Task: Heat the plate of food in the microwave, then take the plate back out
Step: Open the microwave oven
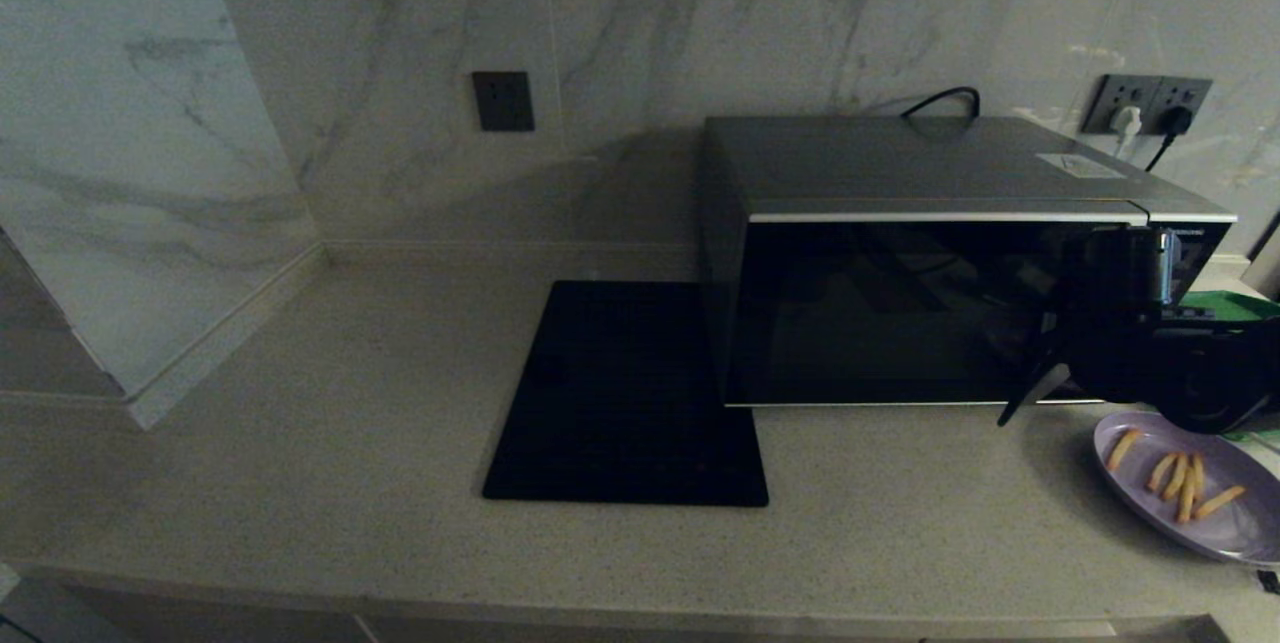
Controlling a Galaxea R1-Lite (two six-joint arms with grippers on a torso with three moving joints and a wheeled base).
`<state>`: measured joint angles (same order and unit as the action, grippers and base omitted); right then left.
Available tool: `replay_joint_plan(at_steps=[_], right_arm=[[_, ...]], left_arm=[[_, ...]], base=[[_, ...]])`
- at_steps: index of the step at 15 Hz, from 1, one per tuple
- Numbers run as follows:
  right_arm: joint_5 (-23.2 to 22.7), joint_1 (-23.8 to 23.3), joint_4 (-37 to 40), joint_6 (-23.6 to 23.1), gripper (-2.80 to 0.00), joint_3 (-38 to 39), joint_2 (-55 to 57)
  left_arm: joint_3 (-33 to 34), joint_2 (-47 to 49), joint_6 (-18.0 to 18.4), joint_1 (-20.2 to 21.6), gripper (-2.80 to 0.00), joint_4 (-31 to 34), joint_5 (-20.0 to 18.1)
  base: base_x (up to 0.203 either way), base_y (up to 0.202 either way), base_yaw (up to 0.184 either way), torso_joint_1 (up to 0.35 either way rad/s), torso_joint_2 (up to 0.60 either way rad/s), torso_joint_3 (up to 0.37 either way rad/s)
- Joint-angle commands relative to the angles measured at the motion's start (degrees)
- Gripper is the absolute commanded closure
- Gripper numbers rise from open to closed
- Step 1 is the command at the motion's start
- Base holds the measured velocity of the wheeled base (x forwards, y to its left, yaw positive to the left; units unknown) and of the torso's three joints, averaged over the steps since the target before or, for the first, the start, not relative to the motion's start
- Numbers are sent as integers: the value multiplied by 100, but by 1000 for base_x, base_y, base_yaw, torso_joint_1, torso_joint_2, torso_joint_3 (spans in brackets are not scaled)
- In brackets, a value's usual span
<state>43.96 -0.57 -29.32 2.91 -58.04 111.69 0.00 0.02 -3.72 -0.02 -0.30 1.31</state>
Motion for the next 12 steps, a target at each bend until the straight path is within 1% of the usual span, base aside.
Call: replay_joint_plan(at_steps=[1, 12], right_arm=[[43, -4, -21, 2, 0, 1, 11], [-72, 41, -47, 25, 0, 47, 2]], left_arm=[[0, -11, -6, 2, 0, -5, 1], [0, -11, -6, 2, 0, -5, 1]], base=[[0, 0, 0, 0, 0, 0], [0, 0, 0, 0, 0, 0]])
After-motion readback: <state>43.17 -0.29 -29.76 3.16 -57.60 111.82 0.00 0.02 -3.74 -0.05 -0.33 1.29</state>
